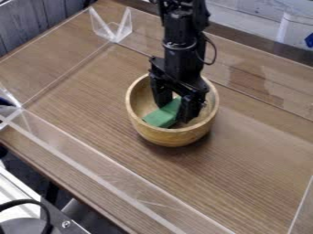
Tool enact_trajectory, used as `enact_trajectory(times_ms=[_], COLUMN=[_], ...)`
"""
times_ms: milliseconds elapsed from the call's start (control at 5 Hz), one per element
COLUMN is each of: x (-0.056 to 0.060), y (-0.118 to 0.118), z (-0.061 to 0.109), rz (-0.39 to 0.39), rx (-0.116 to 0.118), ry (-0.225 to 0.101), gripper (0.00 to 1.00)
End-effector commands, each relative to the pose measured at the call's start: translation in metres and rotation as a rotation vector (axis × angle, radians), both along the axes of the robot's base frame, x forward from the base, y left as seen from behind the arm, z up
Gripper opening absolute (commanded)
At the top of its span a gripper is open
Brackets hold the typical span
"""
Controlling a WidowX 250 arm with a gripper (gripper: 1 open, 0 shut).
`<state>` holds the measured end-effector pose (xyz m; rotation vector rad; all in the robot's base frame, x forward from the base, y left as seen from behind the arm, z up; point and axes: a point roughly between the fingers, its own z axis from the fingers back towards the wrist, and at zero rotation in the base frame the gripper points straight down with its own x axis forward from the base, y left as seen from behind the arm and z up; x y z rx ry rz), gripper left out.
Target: Remove the green block from inside the brown bowl and put it on the table
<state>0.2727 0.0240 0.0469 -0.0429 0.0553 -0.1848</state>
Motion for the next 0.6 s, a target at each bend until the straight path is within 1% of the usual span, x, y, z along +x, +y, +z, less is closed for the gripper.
enact_trajectory(times_ms=[0,200,400], x=[0.0041,0.0026,0.0023], y=[0.0082,0.0117,0.0129], z=[0.0115,0.0089,0.0073], rz=[0.015,0.024,0.03], rx=[-0.005,-0.013,-0.018], ry=[-0.049,-0.047,-0.047], gripper=[1.0,1.0,0.0])
